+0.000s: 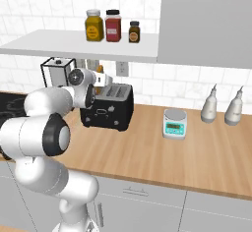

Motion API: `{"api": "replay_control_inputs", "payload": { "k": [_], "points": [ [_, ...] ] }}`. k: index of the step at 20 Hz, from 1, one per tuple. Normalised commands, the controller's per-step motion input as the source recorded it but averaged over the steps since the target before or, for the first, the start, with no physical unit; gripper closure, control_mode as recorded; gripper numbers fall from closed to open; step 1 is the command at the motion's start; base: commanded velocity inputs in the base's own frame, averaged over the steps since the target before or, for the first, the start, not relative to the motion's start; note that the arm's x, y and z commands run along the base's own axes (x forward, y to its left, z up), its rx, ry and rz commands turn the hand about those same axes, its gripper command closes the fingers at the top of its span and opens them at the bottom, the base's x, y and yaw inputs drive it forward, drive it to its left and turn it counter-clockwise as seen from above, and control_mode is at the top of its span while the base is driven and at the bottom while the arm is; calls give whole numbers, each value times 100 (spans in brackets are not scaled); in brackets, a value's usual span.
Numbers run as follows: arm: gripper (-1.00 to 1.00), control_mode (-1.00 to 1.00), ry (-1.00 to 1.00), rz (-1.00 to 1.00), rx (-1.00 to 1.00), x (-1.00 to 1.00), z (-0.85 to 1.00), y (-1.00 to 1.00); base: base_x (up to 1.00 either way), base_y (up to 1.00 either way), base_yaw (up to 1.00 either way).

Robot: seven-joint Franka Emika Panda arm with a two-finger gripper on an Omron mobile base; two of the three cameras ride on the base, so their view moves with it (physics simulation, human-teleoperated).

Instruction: Start the toaster. Once the lever pops up, take the bread to the plate on the dining counter.

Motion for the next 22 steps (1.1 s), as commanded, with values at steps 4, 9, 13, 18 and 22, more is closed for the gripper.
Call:
{"api": "replay_control_inputs", "payload": {
  "k": [4, 9, 13, 18, 22],
  "points": [
    [100, -100, 0, 0, 0, -40, 41, 0, 0, 0, 0],
    [100, -100, 4, 0, 0, -86, 18, 0, 0, 0, 0],
    [100, -100, 12, 0, 0, -100, 0, 0, 0, 0, 0],
    [100, -100, 15, 0, 0, -93, 13, -4, 0, 0, 0],
    [100, -100, 30, 0, 0, -97, 26, -1, 0, 0, 0]
  ]
}}
